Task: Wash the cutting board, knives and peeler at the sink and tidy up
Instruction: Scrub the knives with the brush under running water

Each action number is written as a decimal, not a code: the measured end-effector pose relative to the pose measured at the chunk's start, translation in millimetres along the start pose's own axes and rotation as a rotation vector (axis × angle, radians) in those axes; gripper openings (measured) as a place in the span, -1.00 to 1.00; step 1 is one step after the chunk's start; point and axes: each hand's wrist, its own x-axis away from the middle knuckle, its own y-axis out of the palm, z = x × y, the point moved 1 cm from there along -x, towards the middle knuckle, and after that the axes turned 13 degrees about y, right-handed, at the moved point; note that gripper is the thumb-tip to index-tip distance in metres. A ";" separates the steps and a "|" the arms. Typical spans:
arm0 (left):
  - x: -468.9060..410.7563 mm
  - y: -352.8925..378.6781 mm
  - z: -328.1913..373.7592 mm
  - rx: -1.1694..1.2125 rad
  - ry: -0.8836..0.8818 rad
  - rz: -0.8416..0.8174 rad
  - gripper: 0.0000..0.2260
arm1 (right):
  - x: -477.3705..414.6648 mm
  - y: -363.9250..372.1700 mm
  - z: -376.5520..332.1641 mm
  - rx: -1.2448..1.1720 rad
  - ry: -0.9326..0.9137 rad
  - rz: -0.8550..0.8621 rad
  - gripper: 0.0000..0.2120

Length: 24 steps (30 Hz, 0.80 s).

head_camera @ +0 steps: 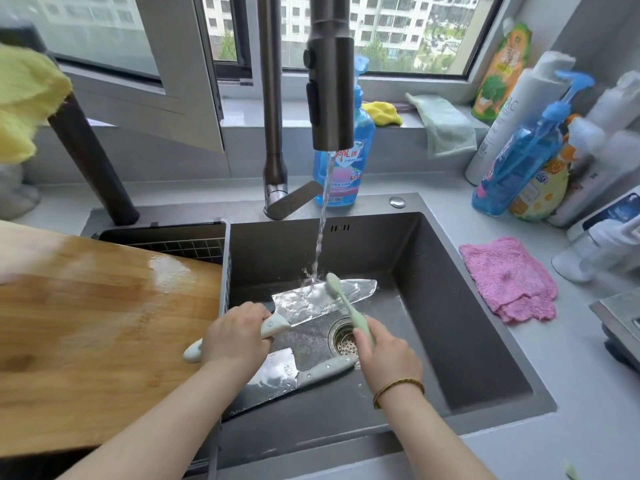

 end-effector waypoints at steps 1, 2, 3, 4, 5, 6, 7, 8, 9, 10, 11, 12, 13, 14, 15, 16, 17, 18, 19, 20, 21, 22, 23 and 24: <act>-0.5 0.5 -0.7 0.004 0.000 0.000 -0.80 | 0.4 0.1 1.3 0.016 -0.012 0.005 -0.65; -1.1 0.6 -1.0 0.012 -0.002 0.001 -0.80 | 5.0 2.4 0.0 0.030 -0.066 -0.002 -0.65; -2.1 0.6 -1.1 0.024 -0.006 0.003 -0.79 | 11.1 6.7 -2.5 0.034 -0.130 -0.016 -0.65; -3.4 0.4 -1.1 0.037 -0.009 0.005 -0.78 | 17.5 10.2 -4.1 0.035 -0.183 -0.030 -0.66; -4.8 0.1 -1.1 0.046 -0.009 0.008 -0.77 | 18.7 12.1 -3.4 0.020 -0.193 -0.031 -0.66; -6.0 -0.1 -1.0 0.049 -0.008 0.010 -0.77 | 14.2 10.1 -0.2 -0.005 -0.153 -0.021 -0.66; -6.7 -0.2 -0.7 0.044 -0.004 0.009 -0.77 | 6.0 5.3 4.8 -0.037 -0.080 -0.009 -0.66; -7.1 -0.2 -0.1 0.037 0.001 0.004 -0.77 | -0.4 -0.9 10.5 -0.066 -0.009 0.008 -0.66; -6.8 0.0 0.7 0.033 0.006 -0.005 -0.77 | -4.6 -4.6 14.9 -0.070 0.031 0.025 -0.66; -6.6 0.5 1.7 0.034 0.008 -0.015 -0.77 | -5.1 -5.6 16.5 -0.048 0.024 0.028 -0.66; -6.5 1.1 3.1 0.042 0.007 -0.023 -0.77 | -1.2 -4.2 14.5 -0.014 -0.033 0.011 -0.67; -6.6 1.5 4.6 0.054 0.005 -0.027 -0.76 | 6.4 -0.8 10.7 0.002 -0.111 -0.015 -0.67; -6.8 1.7 6.1 0.068 0.004 -0.028 -0.75 | 14.2 3.2 6.8 0.004 -0.177 -0.037 -0.68; -6.7 1.7 7.1 0.079 0.004 -0.029 -0.75 | 17.6 5.9 5.4 -0.003 -0.205 -0.044 -0.67; -6.6 1.1 7.6 0.088 0.005 -0.028 -0.75 | 14.1 5.1 7.0 -0.019 -0.174 -0.032 -0.67; -6.3 0.8 7.8 0.095 0.004 -0.027 -0.75 | 6.9 1.3 11.3 -0.047 -0.101 -0.011 -0.67; -5.3 0.5 8.0 0.103 0.003 -0.028 -0.76 | 0.2 -3.2 17.0 -0.078 -0.022 0.016 -0.67; -4.2 0.3 8.2 0.110 0.002 -0.031 -0.76 | -3.1 -6.1 21.8 -0.087 0.026 0.039 -0.66; -2.9 0.1 8.4 0.116 0.002 -0.034 -0.77 | -2.4 -6.3 24.0 -0.059 0.022 0.040 -0.66; -1.7 -0.3 9.1 0.121 -0.001 -0.036 -0.76 | 1.7 -3.8 22.6 -0.014 -0.031 0.021 -0.67; -0.8 -0.7 9.9 0.131 -0.006 -0.037 -0.76 | 9.2 0.1 18.6 0.015 -0.102 -0.002 -0.67; -0.6 -0.9 10.6 0.145 -0.013 -0.036 -0.75 | 17.1 3.2 14.3 0.032 -0.157 -0.020 -0.67; -0.7 -1.1 11.3 0.161 -0.022 -0.036 -0.75 | 20.1 5.4 13.2 0.035 -0.171 -0.025 -0.67; -0.1 -1.6 12.1 0.179 -0.030 -0.040 -0.77 | 17.0 4.9 15.0 0.025 -0.142 -0.015 -0.67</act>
